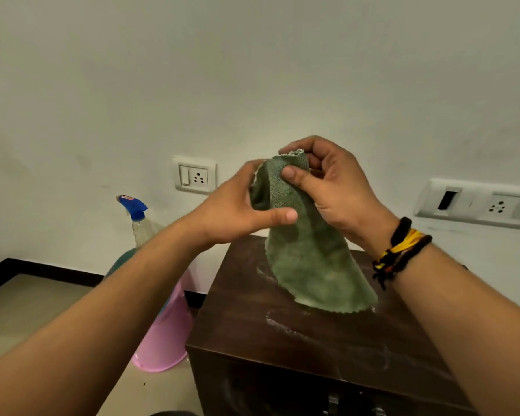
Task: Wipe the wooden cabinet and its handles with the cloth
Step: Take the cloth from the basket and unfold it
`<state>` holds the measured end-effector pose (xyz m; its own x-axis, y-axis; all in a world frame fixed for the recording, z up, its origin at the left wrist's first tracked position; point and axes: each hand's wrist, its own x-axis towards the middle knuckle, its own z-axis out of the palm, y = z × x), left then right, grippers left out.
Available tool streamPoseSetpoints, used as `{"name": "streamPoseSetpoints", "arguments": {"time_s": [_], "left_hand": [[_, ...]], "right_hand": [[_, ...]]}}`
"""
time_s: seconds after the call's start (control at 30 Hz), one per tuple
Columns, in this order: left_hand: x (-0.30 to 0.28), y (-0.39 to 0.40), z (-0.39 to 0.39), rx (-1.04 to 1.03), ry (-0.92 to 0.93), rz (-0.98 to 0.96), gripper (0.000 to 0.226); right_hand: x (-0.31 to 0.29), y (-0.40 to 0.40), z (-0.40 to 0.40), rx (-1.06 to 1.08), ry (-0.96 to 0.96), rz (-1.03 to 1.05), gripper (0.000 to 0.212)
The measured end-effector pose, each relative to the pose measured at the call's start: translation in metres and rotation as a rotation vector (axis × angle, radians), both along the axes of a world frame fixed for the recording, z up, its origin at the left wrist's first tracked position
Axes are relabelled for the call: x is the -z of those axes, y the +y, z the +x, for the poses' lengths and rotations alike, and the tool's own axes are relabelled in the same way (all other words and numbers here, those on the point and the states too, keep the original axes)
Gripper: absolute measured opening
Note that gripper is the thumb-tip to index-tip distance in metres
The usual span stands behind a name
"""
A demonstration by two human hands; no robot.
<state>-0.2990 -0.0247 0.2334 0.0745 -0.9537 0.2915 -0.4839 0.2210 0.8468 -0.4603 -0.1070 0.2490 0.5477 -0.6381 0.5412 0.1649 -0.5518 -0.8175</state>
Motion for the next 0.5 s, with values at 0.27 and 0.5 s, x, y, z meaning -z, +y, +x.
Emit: {"name": "streamPoseSetpoints", "arguments": {"time_s": [0.27,0.5], "left_hand": [[-0.032,-0.019,-0.018,0.215,0.017,0.069,0.025],[-0.044,-0.016,-0.015,0.186,0.111,-0.086,0.032]], "right_hand": [[0.006,-0.008,-0.031,0.012,-0.181,0.085,0.031],[0.075,-0.014,-0.043,-0.251,0.199,0.217,0.032]]}}
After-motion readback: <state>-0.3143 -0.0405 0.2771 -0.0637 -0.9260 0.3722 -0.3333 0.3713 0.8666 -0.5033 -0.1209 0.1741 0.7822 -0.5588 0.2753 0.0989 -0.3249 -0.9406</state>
